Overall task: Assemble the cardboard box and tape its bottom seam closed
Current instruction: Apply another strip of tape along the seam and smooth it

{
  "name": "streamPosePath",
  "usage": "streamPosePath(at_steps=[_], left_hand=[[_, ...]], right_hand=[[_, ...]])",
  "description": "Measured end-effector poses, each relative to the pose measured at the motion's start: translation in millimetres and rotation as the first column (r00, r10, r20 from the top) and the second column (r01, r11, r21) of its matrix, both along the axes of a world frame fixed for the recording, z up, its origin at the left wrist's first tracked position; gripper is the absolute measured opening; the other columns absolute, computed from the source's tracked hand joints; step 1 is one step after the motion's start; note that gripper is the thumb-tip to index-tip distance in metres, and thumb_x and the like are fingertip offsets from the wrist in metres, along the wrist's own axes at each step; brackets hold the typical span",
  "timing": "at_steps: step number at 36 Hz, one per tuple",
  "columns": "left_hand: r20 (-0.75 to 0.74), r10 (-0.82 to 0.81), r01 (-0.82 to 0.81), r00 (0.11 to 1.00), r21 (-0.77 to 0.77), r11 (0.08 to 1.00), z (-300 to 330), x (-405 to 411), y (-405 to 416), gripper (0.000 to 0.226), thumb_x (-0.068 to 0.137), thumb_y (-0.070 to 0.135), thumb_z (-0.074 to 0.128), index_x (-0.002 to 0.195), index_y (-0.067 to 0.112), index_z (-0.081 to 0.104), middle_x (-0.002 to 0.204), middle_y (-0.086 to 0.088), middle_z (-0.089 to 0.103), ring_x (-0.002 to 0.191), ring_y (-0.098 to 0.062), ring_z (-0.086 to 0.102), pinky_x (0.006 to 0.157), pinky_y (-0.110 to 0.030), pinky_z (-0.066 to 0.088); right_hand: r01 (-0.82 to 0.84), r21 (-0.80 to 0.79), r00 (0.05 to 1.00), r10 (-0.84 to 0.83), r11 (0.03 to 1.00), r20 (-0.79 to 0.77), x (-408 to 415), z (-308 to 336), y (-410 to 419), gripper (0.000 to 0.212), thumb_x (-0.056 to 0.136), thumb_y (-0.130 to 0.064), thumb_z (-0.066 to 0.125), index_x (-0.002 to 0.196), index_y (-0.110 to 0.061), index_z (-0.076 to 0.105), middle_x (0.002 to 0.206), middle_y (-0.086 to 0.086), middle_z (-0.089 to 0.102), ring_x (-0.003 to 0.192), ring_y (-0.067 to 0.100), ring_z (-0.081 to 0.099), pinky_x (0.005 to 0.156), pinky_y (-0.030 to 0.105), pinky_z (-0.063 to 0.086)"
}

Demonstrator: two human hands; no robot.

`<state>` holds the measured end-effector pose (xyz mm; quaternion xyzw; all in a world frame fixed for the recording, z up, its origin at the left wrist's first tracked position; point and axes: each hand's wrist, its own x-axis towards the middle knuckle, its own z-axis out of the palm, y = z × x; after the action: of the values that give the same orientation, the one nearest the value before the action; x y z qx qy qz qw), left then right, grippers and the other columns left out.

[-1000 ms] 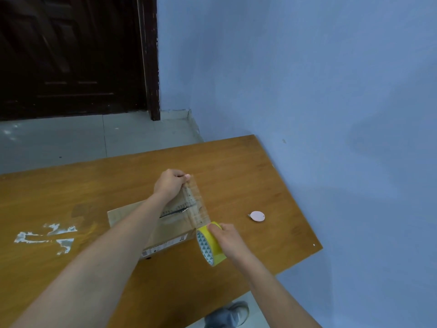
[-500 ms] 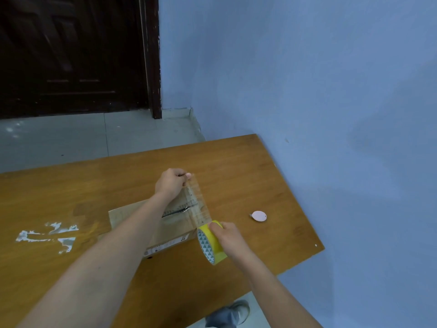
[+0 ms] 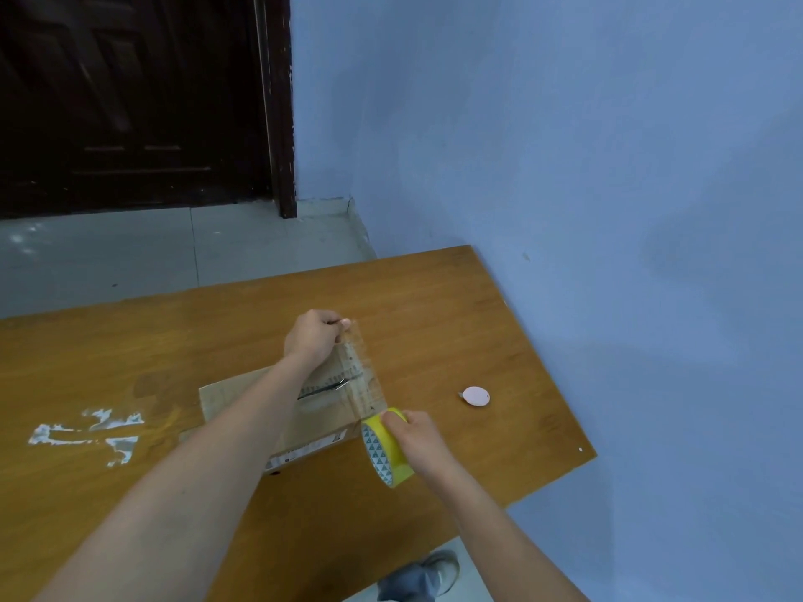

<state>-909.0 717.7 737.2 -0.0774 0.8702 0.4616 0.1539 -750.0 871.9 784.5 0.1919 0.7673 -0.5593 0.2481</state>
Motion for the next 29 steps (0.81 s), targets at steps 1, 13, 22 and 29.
streamPosePath(at_steps=[1,13,22,29], left_hand=[[0.001,0.002,-0.002,1.000,0.000,1.000,0.2,-0.1,-0.3,0.025,0.092,0.039,0.056,0.083,0.021,0.070,0.070,0.007,0.061,0.058,-0.015,0.048,0.054,-0.026,0.032],[0.016,0.009,-0.008,1.000,-0.043,0.999,1.8,0.2,-1.4,0.027,0.087,0.043,0.060,0.067,0.026,0.063,0.068,0.006,0.061,0.063,-0.019,0.053,0.053,-0.025,0.033],[0.061,-0.012,0.016,0.998,-0.071,0.997,4.9,0.4,-0.5,0.019,0.088,0.041,0.060,0.077,0.026,0.066,0.083,0.001,0.064,0.077,-0.024,0.058,0.062,-0.027,0.039],[0.125,-0.009,0.011,0.992,-0.012,1.000,5.5,-2.6,-2.5,0.019,0.087,0.039,0.063,0.080,0.022,0.068,0.091,-0.005,0.066,0.082,-0.026,0.059,0.071,-0.031,0.045]], right_hand=[[0.003,0.002,1.000,-0.003,1.000,0.004,-0.1,-1.2,-0.1,0.027,0.096,-0.028,0.046,0.074,-0.013,0.051,0.063,0.003,0.047,0.050,0.013,0.044,0.045,0.017,0.034],[0.047,0.004,0.999,-0.047,0.999,-0.012,0.2,-12.3,1.1,0.033,0.095,-0.028,0.048,0.063,-0.020,0.051,0.056,-0.006,0.051,0.040,0.001,0.048,0.043,0.012,0.038],[0.016,0.057,0.999,-0.014,0.998,-0.048,1.0,-9.2,-0.5,0.038,0.096,-0.026,0.048,0.058,-0.024,0.046,0.036,-0.015,0.048,0.032,-0.003,0.041,0.038,0.012,0.032],[-0.027,0.138,0.997,0.036,0.990,-0.062,1.2,-9.7,-2.9,0.034,0.094,-0.029,0.048,0.061,-0.024,0.046,0.056,-0.005,0.043,0.046,0.011,0.037,0.047,0.025,0.029]])
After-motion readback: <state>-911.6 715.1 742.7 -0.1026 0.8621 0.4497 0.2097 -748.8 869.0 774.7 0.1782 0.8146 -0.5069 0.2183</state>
